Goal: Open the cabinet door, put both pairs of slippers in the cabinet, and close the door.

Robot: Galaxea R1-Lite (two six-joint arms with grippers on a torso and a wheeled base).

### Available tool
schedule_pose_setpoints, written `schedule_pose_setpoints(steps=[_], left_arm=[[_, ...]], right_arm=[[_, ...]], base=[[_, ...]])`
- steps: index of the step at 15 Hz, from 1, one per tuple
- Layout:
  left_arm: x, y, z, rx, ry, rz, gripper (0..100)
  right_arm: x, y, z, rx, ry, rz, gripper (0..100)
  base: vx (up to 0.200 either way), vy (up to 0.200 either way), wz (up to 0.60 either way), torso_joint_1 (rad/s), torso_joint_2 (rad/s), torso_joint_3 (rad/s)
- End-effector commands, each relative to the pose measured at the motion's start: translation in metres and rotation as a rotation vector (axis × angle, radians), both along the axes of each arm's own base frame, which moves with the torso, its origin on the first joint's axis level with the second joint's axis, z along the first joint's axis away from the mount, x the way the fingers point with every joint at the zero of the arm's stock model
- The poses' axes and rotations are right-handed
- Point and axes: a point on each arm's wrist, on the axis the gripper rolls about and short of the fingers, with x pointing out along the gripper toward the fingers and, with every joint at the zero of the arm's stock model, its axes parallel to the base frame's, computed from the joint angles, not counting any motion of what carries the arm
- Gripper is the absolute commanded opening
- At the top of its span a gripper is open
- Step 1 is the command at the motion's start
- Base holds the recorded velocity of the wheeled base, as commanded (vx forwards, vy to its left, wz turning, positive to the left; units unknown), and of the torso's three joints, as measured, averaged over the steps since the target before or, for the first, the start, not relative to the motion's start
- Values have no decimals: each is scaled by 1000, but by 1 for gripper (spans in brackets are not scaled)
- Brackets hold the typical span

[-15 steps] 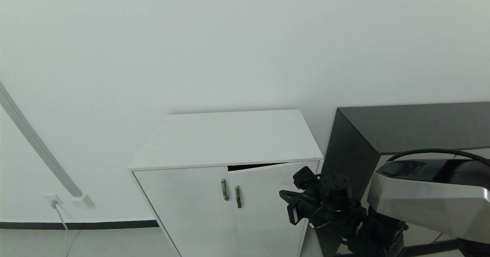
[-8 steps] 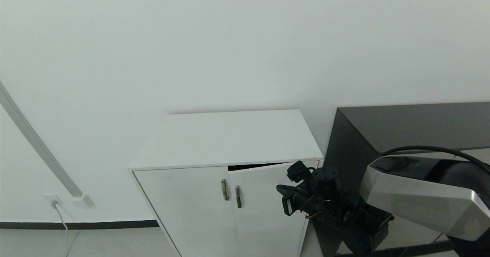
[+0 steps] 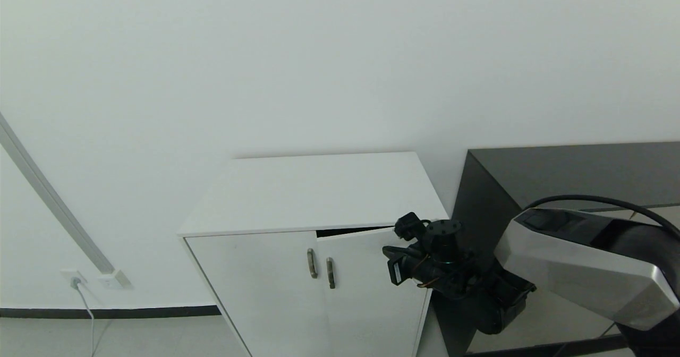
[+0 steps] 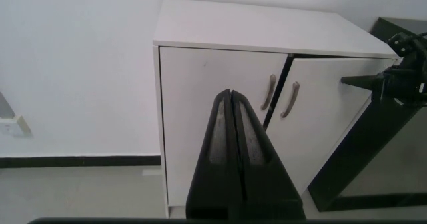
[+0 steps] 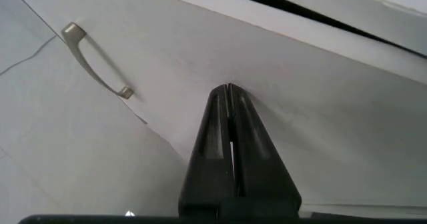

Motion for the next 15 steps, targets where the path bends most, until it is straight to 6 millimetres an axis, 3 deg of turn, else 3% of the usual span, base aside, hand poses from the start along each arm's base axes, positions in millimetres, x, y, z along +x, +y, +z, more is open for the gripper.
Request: schedule_pose_setpoints(steps=[1, 9, 15], left_arm=[[0, 0, 0, -1, 0, 0, 0], [0, 0, 0, -1, 2, 0, 0], [0, 0, 0, -2, 0, 0, 0]], right_arm=[[4, 2, -1, 2, -5, -2, 0], [24, 0, 3, 6, -18, -43, 0], [20, -5, 5, 0, -10, -48, 0]], base=[[0, 0, 0, 0, 0, 0], [0, 0, 0, 0, 0, 0], [0, 0, 0, 0, 0, 0]])
